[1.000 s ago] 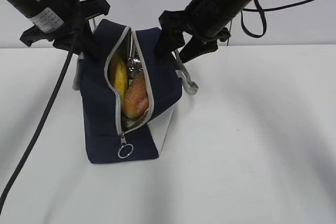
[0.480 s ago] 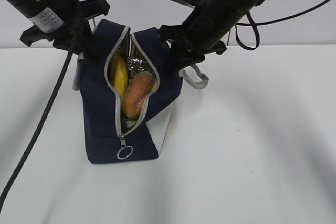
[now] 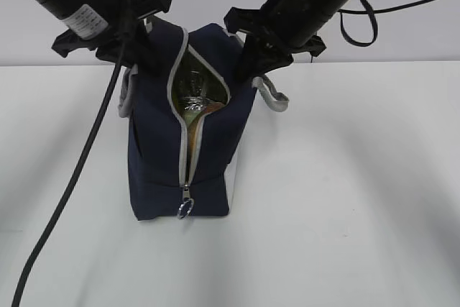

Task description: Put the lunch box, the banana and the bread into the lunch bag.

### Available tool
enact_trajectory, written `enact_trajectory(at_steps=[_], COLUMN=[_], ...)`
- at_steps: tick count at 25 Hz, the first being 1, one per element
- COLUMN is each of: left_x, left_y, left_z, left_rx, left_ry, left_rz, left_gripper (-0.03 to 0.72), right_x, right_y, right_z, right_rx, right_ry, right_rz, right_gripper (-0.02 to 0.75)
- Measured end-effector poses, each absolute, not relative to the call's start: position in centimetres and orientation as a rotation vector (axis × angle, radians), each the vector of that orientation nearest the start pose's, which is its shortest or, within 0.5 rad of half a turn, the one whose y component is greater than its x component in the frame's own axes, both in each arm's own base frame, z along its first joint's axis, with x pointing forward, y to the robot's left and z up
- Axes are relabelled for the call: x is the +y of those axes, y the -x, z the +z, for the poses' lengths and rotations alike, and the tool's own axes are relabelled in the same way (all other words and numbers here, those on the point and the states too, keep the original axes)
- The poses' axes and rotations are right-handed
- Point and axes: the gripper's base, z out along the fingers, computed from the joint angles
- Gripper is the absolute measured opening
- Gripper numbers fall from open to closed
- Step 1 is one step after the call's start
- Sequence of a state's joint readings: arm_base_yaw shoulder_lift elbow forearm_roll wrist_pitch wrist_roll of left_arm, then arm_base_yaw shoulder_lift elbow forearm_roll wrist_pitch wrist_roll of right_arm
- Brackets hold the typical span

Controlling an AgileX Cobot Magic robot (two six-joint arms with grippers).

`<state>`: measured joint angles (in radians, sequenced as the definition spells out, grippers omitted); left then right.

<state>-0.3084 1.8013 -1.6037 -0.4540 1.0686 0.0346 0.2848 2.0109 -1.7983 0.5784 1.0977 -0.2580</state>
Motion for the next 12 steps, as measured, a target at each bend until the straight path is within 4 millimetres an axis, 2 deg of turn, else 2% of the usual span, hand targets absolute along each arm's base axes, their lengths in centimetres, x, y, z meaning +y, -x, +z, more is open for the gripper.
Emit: enact_trajectory(at_steps=[5, 12], left_x=[-17.4, -19.6], left_y=[-36.0, -36.8], left_z=[32.2, 31.8], left_rx=[2.666, 2.659], left_ry=[-0.357, -0.411], left_rz=[-0.703, -0.732], left_gripper=[0.0, 0.0], right_x=[14.7, 13.9], right_y=[-40.3, -39.1], right_z=[29.6, 31.7], right_rx=[2.681, 2.668], right_ry=[0.481, 0.513], right_rz=[0.767, 0.716], right_gripper=[0.001, 0.001])
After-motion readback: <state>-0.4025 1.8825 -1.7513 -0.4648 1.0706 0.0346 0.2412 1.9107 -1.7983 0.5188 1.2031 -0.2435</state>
